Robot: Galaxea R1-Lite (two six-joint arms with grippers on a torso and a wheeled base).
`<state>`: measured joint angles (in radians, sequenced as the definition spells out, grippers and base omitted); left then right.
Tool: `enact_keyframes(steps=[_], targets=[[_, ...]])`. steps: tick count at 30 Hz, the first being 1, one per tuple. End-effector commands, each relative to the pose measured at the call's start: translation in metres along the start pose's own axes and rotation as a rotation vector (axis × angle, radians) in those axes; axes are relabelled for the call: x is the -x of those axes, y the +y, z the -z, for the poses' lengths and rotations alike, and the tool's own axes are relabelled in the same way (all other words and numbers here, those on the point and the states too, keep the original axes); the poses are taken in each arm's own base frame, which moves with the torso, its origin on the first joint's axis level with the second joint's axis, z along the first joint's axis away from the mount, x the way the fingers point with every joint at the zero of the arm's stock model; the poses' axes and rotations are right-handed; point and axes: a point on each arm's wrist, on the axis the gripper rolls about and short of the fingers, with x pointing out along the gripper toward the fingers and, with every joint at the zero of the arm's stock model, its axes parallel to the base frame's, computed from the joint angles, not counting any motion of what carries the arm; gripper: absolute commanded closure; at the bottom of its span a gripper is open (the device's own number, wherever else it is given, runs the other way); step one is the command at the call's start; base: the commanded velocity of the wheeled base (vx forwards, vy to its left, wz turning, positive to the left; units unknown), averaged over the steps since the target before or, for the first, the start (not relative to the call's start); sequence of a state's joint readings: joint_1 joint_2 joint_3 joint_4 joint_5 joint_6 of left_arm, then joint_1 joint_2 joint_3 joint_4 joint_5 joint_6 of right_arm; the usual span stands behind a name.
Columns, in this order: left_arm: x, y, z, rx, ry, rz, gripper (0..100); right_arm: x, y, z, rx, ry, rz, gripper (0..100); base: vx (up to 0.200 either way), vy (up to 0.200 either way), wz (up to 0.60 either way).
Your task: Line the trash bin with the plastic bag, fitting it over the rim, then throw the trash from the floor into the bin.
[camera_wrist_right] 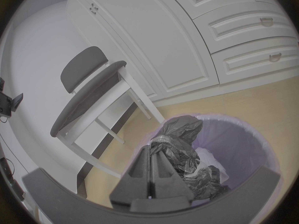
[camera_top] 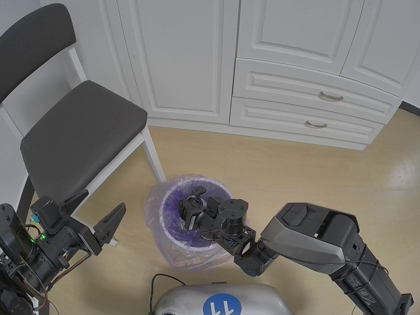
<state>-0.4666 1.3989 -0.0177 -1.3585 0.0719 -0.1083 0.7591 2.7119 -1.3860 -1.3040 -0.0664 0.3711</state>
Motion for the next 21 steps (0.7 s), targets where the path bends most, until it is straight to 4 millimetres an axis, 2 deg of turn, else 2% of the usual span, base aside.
enact_keyframes(steps=[1, 12, 21], targets=[[0.003, 0.001, 0.004, -0.001, 0.018, -0.002, 0, 0.001, -0.009, 0.026, -0.012, 0.049, 0.017, 100, 0.0, 0.0, 0.0], [0.002, 0.001, 0.004, -0.001, 0.02, -0.003, 0, 0.001, -0.012, 0.027, -0.024, 0.054, 0.021, 100, 0.0, 0.0, 0.0], [0.003, 0.001, 0.004, -0.001, 0.017, -0.002, 0, 0.003, -0.001, 0.003, -0.026, 0.008, 0.004, 100, 0.0, 0.0, 0.0]])
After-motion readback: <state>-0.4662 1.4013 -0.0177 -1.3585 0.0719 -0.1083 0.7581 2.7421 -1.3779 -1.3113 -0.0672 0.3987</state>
